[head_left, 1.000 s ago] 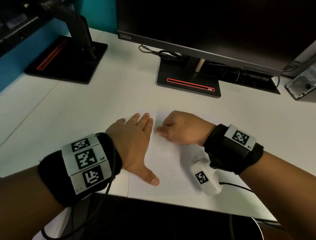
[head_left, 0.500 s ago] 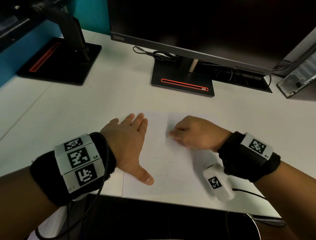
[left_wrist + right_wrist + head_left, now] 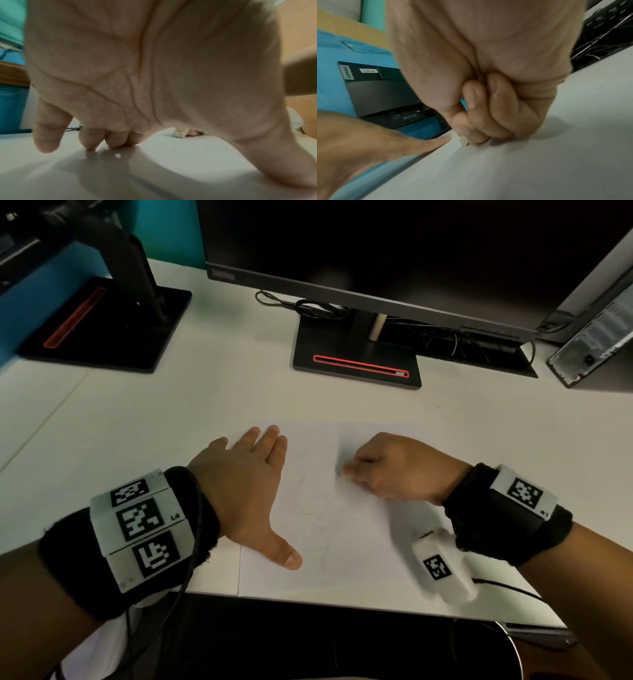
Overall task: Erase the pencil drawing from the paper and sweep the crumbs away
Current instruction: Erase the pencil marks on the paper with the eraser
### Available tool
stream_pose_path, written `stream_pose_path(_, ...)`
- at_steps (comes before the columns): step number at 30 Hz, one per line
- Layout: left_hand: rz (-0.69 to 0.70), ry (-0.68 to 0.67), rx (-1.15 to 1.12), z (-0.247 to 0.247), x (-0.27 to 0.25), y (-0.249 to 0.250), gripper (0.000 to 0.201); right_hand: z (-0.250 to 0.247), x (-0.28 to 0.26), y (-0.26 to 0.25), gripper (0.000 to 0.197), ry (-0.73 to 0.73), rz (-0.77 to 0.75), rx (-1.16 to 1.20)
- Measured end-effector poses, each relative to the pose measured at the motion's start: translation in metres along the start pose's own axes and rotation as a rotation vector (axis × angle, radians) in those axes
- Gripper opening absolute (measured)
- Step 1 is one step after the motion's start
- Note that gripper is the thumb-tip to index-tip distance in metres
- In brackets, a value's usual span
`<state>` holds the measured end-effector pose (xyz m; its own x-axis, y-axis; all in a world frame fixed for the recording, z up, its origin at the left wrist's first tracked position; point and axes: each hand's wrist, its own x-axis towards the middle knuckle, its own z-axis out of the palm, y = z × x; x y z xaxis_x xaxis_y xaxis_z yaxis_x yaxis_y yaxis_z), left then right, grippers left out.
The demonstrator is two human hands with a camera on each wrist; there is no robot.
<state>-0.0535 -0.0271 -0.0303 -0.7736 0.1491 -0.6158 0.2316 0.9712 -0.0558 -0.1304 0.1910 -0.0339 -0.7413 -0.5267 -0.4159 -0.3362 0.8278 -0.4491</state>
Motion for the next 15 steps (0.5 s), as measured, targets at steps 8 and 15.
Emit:
stream_pose_path(8,-0.005,-0.002,0.011,-0.001,0.0,0.0,0.159,-0.003,-0.002,0.006,0.05,0.01,0.027,0.029)
stream_pose_path(15,-0.006,-0.005,0.015,0.0,0.001,0.0,0.16,0.001,-0.006,0.009,0.049,-0.063,0.007,0.04)
